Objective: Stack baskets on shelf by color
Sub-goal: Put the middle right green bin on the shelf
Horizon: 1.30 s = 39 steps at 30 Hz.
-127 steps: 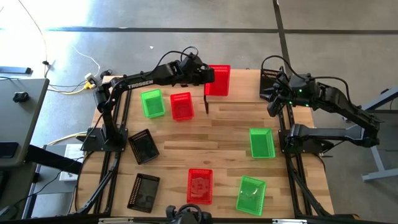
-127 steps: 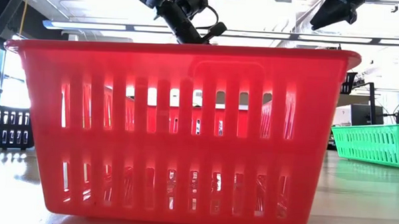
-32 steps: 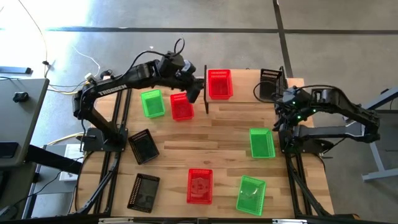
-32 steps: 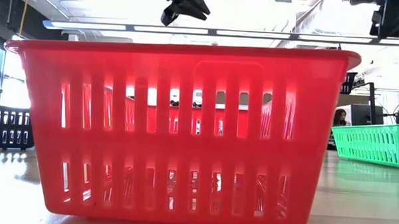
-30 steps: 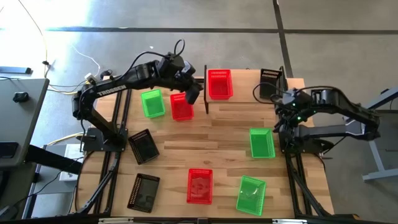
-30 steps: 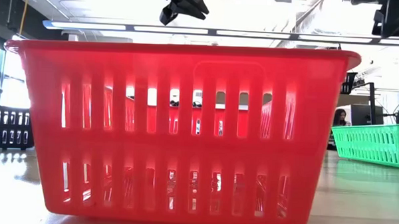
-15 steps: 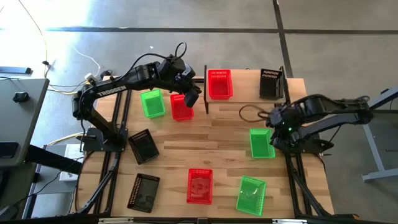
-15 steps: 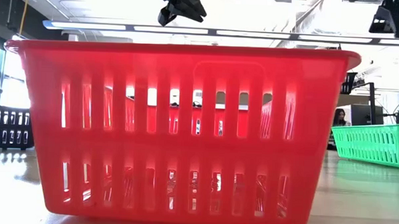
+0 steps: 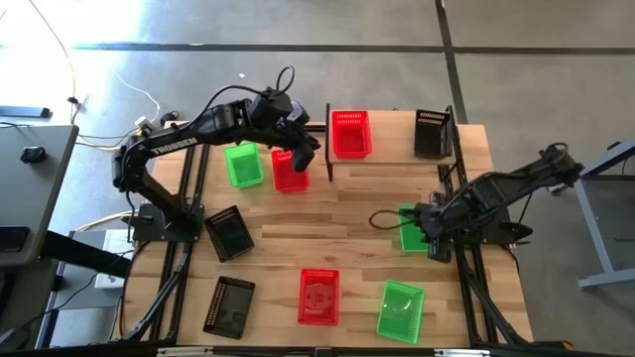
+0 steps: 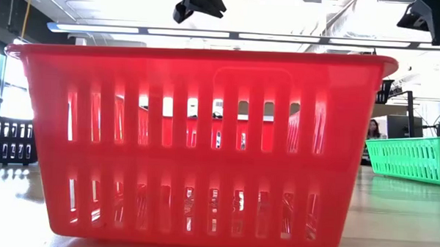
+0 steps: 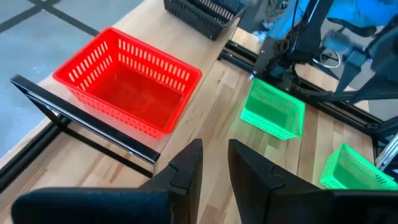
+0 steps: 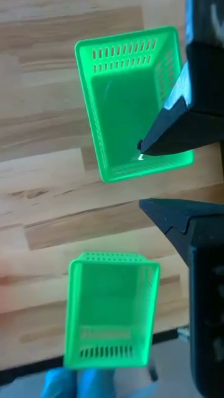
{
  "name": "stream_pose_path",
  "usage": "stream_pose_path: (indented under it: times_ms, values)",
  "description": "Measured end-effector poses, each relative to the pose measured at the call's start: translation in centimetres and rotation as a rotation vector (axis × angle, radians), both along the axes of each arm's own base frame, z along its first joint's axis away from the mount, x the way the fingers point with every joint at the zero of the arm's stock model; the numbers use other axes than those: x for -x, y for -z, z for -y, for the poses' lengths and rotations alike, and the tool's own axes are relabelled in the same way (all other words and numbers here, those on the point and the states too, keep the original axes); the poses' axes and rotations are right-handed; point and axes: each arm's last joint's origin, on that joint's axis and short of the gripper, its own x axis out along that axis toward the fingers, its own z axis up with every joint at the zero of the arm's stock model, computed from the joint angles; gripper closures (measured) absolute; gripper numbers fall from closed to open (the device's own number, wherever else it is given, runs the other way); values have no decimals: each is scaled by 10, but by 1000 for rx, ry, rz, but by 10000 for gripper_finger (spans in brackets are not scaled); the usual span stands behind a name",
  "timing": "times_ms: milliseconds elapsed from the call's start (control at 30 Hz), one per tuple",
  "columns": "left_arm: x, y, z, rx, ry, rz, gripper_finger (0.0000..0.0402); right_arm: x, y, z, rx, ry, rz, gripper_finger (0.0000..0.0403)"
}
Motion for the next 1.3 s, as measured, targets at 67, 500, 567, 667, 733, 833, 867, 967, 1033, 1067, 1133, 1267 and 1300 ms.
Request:
stream_pose_path:
  times_ms: [67, 500, 567, 667, 733, 833, 867, 967, 1033, 1067, 1133, 1267, 1300]
  values:
    - [2, -3, 1, -5, -2, 7, 335, -5, 5, -5, 16, -15, -31, 295]
    - [20, -22, 10, -14, 25, 75, 335, -41, 53, -37, 172, -96, -247, 295]
    - [23, -24, 11, -19, 23, 82, 335, -46, 60, -40, 200, -98, -268, 295]
    - [26, -27, 12, -25, 22, 92, 335, -53, 70, -45, 199, -102, -299, 295]
    - [26, -28, 13, -26, 22, 93, 335, -57, 76, -48, 191, -105, -308, 295]
    - [26, -28, 13, -26, 22, 93, 335, -62, 84, -54, 187, -113, -320, 295]
    - [27, -28, 13, -25, 22, 91, 335, -63, 87, -56, 191, -112, -330, 295]
    - [27, -27, 13, -22, 20, 81, 335, -65, 95, -60, 215, -92, -361, 295]
    - [27, -26, 13, -18, 20, 73, 335, -66, 101, -62, 244, -67, -380, 295]
    - [28, -26, 13, -16, 20, 69, 335, -66, 104, -63, 255, -51, -391, 295]
    - [28, -25, 13, -15, 21, 63, 335, -68, 110, -65, 283, -23, -410, 295]
    - [28, -25, 13, -33, 33, 57, 335, -69, 121, -67, 329, -4, -459, 295]
    - [28, -25, 13, -34, 34, 57, 335, -69, 123, -67, 339, -4, -475, 295]
